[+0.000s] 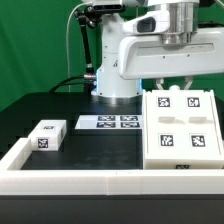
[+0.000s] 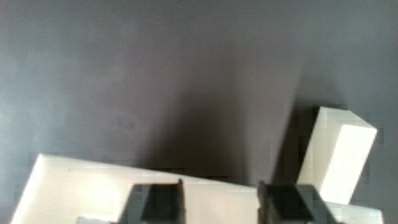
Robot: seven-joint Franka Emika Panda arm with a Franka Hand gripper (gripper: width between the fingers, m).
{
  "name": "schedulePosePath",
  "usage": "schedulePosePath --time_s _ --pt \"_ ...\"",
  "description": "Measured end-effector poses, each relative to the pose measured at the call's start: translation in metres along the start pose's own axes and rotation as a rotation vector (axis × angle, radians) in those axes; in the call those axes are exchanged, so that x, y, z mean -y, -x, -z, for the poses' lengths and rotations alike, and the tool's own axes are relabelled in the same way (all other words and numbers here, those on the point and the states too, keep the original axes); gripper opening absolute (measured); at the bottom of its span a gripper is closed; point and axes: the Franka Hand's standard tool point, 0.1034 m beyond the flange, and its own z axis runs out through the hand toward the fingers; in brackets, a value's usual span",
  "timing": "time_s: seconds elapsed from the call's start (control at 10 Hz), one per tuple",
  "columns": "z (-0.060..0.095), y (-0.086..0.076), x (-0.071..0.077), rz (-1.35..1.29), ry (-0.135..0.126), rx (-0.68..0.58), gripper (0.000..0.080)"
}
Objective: Assemble cabinet
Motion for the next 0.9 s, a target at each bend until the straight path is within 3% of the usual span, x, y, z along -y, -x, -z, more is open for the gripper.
schedulePosePath --time_s 0.4,0.7,0.9 --pt "0.000 0.000 0.000 -0.001 0.000 0.001 0.0201" --pt "0.023 -0.008 0.001 -0.004 -0.005 0.028 0.0198" --pt "0.025 -0.012 0.002 -0.003 -0.006 0.028 0.0194"
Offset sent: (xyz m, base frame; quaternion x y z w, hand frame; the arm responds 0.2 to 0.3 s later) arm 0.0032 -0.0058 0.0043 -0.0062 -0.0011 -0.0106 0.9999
